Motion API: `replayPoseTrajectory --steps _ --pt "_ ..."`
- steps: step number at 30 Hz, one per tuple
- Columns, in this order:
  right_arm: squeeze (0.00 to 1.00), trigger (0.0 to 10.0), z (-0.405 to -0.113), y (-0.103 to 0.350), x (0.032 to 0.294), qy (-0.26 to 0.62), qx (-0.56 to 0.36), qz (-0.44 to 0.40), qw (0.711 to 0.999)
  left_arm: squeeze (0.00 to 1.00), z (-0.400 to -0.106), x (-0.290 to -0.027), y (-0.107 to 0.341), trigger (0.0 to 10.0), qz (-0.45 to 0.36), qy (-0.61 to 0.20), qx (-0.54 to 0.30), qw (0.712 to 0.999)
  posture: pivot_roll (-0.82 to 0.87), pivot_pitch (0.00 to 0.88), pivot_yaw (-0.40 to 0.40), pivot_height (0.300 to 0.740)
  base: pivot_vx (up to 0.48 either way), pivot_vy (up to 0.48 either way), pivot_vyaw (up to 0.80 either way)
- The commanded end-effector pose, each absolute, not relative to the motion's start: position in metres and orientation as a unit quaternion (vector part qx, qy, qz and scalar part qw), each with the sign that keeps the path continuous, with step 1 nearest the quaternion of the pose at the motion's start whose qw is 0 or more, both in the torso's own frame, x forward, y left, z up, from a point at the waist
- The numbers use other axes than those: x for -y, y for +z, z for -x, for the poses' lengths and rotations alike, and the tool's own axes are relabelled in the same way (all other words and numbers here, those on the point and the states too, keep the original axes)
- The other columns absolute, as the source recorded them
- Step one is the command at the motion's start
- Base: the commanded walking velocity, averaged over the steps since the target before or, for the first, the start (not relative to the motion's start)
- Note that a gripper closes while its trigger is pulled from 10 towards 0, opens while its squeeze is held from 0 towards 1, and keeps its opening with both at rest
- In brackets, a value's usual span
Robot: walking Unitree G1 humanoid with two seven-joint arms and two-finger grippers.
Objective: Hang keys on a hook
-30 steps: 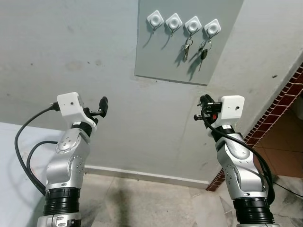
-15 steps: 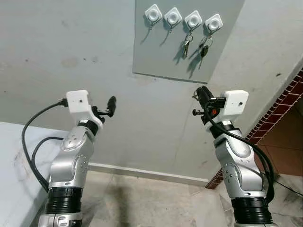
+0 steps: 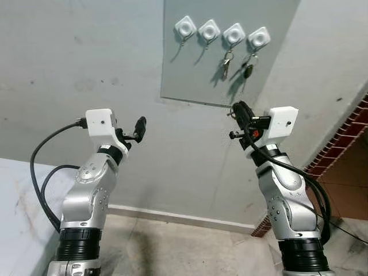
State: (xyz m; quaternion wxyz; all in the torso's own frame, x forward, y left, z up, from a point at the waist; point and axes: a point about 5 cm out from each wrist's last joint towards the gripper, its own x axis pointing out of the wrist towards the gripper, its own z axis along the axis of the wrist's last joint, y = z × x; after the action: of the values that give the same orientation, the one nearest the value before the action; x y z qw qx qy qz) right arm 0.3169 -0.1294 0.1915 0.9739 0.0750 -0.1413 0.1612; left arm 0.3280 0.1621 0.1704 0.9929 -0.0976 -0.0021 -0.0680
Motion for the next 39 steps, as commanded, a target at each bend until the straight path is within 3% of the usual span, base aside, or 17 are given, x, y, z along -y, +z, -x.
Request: replayPoseTrajectory --steps 1,11,22,31,39 --pt "0.00 10.0 -0.317 0.199 0.129 0.167 0.155 -0.074 0.971 0.00 -0.327 -0.161 0.176 10.0 0.098 -0.067 0.009 0.993 0.01 0.008 -0.077 0.740 0.394 0.000 0.00" --pt "0.00 10.0 -0.317 0.199 0.127 0.174 0.152 -0.073 0.970 0.00 -0.326 -0.163 0.176 10.0 0.101 -0.062 0.011 0.993 0.02 0.007 -0.079 0.740 0.393 0.000 0.00" --pt "0.00 10.0 -0.317 0.196 0.127 0.182 0.141 -0.066 0.971 0.00 -0.325 -0.161 0.179 10.0 0.085 -0.045 0.016 0.995 0.02 0.000 -0.089 0.740 0.000 0.000 0.00" --pt "0.00 10.0 -0.317 0.194 0.117 0.226 0.125 -0.066 0.964 0.00 -0.320 -0.137 0.197 10.0 0.038 -0.117 0.042 0.991 0.02 0.000 -0.096 0.740 0.000 0.000 0.00" --pt "0.00 10.0 -0.317 0.209 0.095 0.306 0.135 -0.081 0.939 0.00 -0.318 -0.119 0.211 10.0 0.008 -0.165 0.066 0.984 0.03 0.000 -0.100 0.740 0.000 0.000 0.00"
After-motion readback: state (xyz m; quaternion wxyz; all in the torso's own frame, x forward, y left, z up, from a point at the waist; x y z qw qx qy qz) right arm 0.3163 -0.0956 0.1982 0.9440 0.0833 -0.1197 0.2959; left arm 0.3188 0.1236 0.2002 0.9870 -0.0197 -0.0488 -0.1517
